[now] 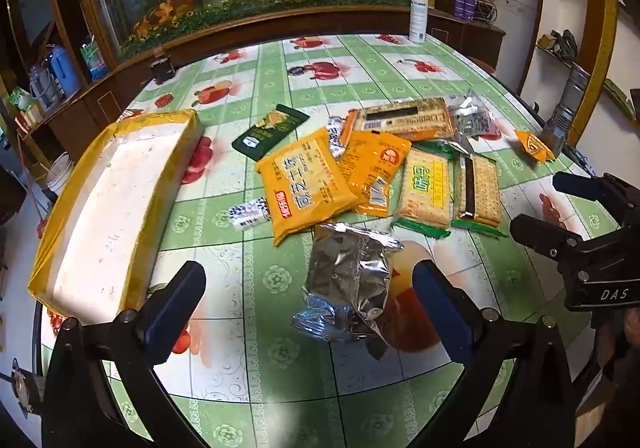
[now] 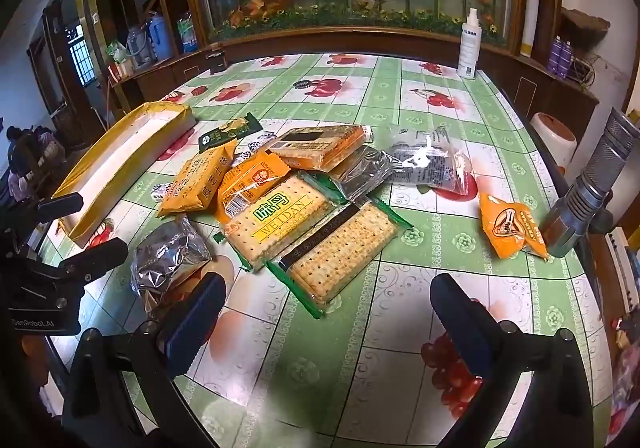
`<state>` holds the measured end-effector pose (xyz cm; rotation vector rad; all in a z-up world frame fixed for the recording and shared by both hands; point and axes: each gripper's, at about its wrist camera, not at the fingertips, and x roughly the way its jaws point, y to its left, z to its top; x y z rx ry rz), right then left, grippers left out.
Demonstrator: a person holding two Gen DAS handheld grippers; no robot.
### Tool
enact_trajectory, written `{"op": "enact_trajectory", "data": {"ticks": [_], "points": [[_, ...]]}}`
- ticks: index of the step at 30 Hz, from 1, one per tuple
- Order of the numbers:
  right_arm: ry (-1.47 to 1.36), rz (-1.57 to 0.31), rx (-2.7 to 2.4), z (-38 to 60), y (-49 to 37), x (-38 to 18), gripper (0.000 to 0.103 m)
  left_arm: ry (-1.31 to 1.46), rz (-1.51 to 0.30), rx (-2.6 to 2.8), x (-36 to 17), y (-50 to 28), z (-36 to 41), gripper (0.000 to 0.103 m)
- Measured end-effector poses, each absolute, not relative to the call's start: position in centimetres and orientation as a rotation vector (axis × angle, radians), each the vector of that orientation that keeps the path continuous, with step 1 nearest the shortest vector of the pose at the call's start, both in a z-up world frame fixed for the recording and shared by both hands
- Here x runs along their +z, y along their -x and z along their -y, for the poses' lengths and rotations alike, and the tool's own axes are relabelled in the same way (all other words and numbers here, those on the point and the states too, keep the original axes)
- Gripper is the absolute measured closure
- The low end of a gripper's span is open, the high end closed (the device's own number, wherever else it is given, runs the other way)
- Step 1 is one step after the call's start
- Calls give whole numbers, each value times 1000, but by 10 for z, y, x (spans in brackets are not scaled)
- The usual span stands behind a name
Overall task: Organize snacks
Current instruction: 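Move the left tool toward the silver foil bag while the right tool approaches the plain cracker pack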
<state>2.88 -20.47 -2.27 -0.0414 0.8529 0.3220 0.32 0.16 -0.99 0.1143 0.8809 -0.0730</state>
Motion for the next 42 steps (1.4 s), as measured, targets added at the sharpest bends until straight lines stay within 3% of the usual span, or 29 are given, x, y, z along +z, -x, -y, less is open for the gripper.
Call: {"op": "enact_trajectory", "data": {"ticks": [14, 32, 42], "points": [[23, -893, 340, 198, -47, -41, 0, -113, -1007, -153, -38, -16, 5, 0], [-21, -889, 324, 194, -56, -46, 1, -146, -963, -118, -36, -20, 0, 0], [136, -880, 196, 183, -51, -45, 0, -130, -982, -109, -39, -22, -4, 0]]}}
